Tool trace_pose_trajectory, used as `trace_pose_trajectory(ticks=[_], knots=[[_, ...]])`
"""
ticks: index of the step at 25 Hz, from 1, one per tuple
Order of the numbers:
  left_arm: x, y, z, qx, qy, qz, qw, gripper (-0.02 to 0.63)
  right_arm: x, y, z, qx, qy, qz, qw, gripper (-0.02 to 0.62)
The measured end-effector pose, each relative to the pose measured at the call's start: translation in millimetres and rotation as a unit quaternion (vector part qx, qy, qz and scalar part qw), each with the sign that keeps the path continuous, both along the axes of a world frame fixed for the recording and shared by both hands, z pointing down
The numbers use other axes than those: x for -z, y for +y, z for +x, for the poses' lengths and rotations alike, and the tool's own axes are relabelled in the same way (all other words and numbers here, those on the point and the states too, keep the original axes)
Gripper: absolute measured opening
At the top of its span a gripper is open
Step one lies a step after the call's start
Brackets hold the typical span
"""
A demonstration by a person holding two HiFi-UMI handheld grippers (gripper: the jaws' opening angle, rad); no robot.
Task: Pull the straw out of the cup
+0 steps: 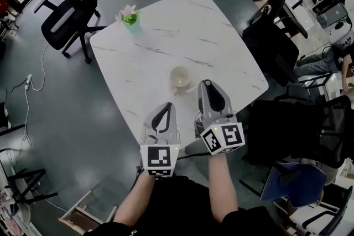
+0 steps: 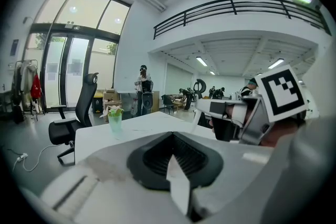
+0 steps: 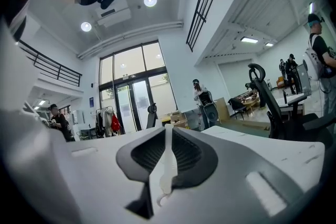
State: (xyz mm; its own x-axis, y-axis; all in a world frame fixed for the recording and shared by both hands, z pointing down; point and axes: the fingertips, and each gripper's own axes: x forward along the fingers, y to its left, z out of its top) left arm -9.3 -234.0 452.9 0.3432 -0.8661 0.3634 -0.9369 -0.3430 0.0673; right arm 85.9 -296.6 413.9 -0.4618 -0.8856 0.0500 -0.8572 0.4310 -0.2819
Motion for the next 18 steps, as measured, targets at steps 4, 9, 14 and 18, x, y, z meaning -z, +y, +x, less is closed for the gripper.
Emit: trace_pose_trajectory(ticks=[4, 9, 14, 18], knots=[[13, 11, 5, 0.003, -0.002, 0.018, 0.9998, 0.002, 15, 22, 7, 0.008, -0.003, 0.014, 1.0, 0.037], [34, 23, 12, 0.01, -0.004, 0.045, 0.9989, 0.002, 32, 49, 13, 0.029, 0.004, 0.03, 0.999, 0.037], [56, 39, 18, 0.021, -0.007, 0.075, 0.9969, 0.002, 48, 78, 19, 0.051, 0.006, 0.046, 0.998, 0.037], [68, 51, 18, 0.031, -0.012, 0.092, 0.9952, 0.002, 54, 97, 23, 0.062, 0.006, 0.05, 0.997, 0.035]])
